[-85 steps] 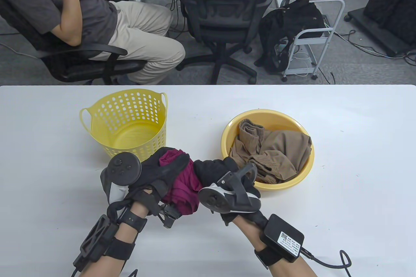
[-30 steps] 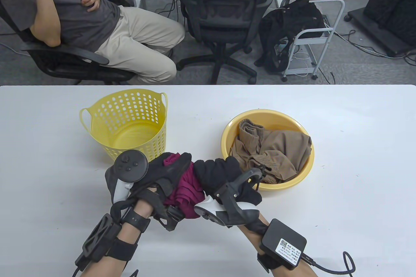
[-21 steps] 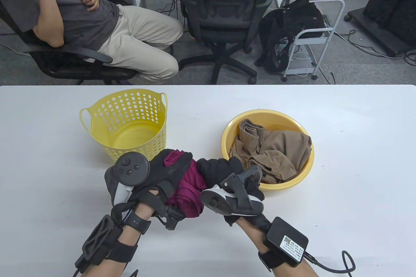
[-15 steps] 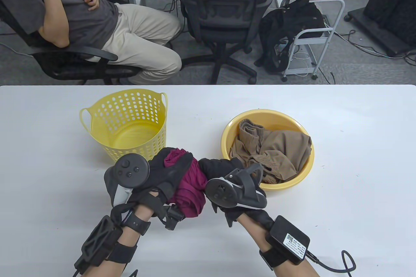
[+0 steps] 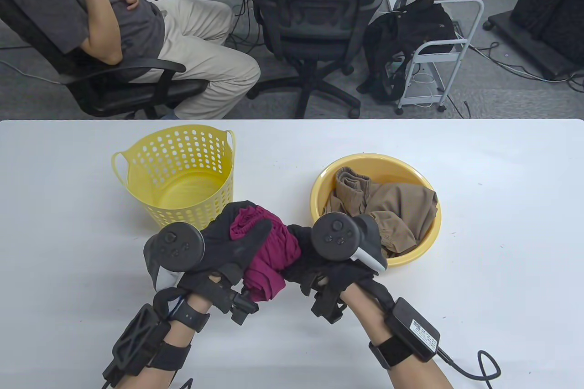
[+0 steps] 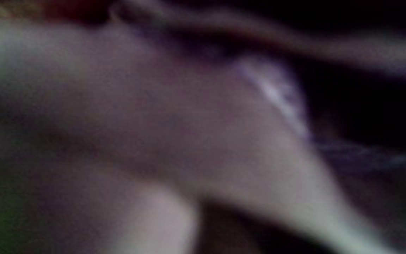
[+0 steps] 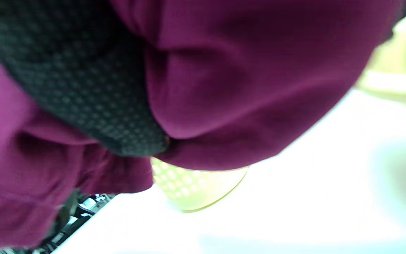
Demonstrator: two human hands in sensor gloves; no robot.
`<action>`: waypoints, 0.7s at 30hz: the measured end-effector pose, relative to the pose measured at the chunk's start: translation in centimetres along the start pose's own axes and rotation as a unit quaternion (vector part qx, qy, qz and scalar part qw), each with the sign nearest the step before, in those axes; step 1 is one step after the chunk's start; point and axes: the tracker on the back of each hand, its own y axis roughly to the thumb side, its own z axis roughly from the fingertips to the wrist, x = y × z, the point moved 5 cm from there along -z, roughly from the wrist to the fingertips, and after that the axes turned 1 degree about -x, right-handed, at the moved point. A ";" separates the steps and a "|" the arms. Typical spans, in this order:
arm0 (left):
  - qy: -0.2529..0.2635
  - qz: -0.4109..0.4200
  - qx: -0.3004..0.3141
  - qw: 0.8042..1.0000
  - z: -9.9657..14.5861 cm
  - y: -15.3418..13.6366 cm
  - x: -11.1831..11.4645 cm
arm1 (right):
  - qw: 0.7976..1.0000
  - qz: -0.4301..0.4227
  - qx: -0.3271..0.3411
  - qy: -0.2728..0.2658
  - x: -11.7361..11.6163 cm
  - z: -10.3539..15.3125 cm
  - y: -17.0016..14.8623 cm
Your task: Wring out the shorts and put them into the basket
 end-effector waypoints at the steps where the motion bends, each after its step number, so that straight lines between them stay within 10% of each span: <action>1: -0.002 0.005 0.009 1.000 0.0 0.2 0.0 | 1.000 -0.015 -0.003 0.006 -0.1 -0.1 -0.3; 13: -0.033 0.070 0.110 0.991 0.2 2.1 -0.5 | 0.949 -0.276 -0.025 0.149 -3.2 -0.9 -2.6; 21: -0.037 0.065 0.113 0.991 0.3 2.2 -0.7 | 0.939 -0.300 -0.016 0.165 -3.8 -1.0 -2.6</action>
